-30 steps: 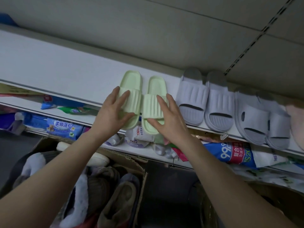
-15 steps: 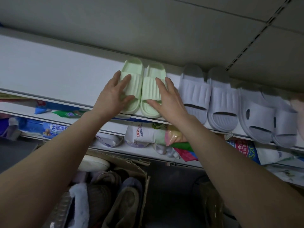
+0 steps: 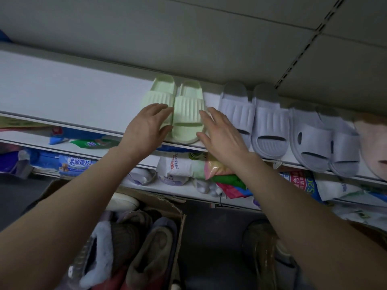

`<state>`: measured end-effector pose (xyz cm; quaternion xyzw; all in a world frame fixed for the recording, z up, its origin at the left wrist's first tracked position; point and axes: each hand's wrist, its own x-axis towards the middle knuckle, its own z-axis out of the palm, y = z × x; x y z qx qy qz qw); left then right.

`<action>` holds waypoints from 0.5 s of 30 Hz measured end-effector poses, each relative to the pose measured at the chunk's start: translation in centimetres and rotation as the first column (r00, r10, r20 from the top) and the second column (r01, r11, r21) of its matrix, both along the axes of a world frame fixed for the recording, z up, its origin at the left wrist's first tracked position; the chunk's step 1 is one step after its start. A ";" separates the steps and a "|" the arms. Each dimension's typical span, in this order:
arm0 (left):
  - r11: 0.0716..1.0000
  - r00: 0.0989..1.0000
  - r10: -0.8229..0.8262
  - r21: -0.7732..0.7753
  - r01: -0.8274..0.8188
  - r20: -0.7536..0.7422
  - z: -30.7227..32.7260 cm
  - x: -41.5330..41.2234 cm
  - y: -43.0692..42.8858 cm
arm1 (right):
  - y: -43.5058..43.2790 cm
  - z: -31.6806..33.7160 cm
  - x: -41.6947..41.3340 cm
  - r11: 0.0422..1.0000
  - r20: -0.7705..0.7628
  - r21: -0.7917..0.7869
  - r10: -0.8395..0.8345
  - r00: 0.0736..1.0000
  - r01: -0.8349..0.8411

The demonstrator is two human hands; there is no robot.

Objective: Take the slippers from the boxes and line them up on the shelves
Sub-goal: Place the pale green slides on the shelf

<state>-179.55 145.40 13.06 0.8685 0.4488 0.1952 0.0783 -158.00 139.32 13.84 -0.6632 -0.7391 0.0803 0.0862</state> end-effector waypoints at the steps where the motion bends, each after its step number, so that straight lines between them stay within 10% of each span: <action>1: 1.000 1.000 -0.014 0.007 0.014 0.000 0.5 0.6 -1.2 | -1.4 0.2 0.6 1.000 0.015 0.014 0.002 1.000 -0.002; 15: 0.985 0.988 -0.154 -0.079 0.153 -0.014 -0.9 13.2 -22.9 | -28.3 -3.8 15.1 0.995 0.049 0.089 -0.044 0.998 0.039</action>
